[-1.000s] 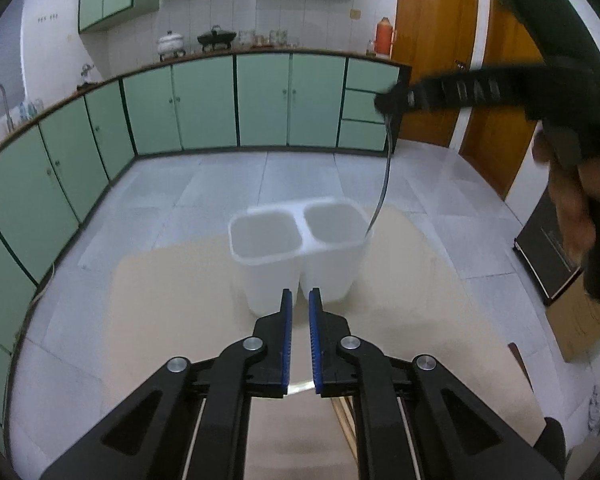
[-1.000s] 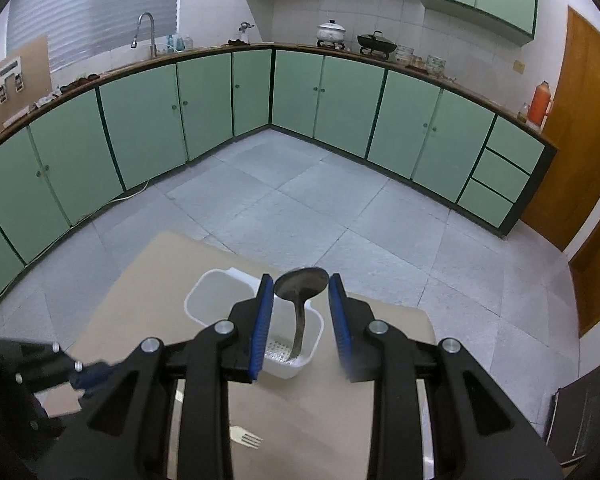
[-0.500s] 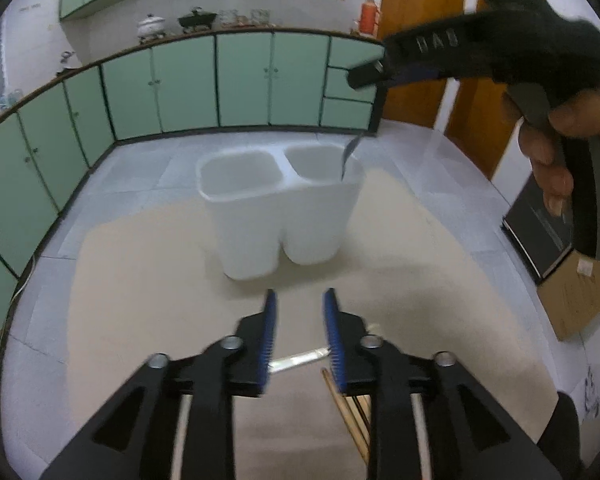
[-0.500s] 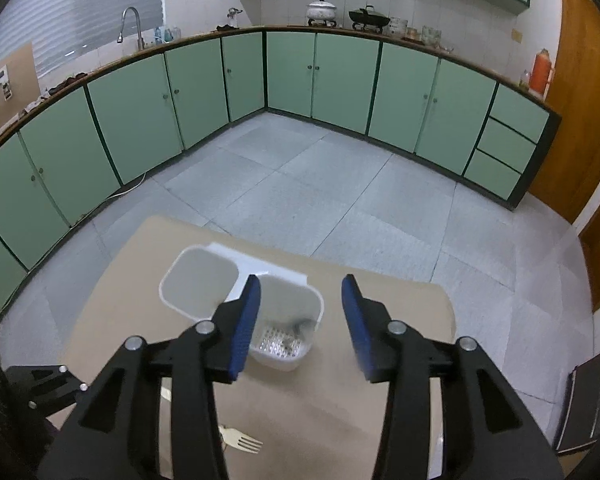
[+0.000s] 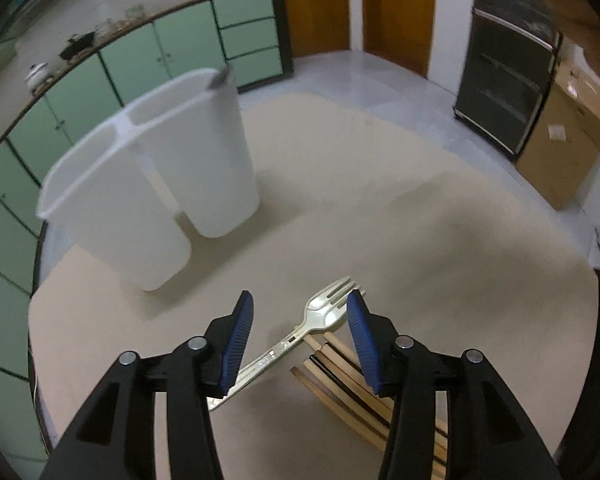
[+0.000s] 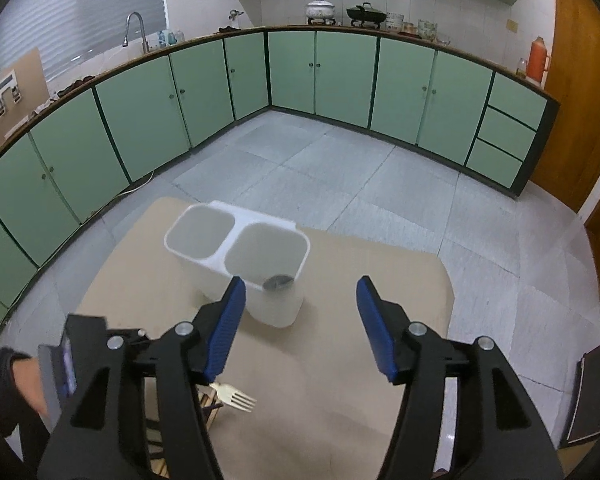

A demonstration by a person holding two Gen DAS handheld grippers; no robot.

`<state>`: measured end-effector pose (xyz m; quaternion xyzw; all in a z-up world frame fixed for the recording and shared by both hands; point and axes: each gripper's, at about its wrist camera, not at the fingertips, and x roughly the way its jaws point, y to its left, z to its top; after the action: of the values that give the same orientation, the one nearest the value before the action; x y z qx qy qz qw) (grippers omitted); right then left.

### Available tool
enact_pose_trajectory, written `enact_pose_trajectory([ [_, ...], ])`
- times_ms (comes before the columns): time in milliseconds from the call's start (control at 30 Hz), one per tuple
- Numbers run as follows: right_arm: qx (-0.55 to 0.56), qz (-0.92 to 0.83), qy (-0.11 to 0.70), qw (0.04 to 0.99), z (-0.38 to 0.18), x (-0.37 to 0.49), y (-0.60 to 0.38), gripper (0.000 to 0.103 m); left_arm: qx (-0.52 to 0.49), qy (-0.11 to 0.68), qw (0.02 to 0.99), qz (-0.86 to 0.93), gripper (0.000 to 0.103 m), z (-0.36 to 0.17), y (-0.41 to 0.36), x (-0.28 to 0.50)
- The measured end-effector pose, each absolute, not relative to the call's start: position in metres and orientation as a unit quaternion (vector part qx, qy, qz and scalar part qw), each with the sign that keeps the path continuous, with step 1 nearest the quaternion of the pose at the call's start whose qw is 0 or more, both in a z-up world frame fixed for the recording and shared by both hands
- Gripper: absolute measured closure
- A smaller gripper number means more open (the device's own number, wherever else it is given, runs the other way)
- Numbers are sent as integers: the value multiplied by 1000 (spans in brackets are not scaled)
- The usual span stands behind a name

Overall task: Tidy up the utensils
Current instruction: 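Lower the white fork into the cup holder and open the left tool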

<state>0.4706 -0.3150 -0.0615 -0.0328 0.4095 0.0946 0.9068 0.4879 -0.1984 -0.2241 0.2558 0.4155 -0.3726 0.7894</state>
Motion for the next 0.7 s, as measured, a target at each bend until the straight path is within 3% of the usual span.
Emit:
enact_pose_trajectory([
  [367,-18,91,408,908,-75,470,-317,46,279,430,772,-376,55,-251,-210,484],
  [533,-11,90,386,918,-91,428,-332,40,279,426,775,-374,65,-255,-208,484],
  [700,-24,92,407,909,-124,389,-332,40,290,418,775,-375,66,-254,-210,485],
])
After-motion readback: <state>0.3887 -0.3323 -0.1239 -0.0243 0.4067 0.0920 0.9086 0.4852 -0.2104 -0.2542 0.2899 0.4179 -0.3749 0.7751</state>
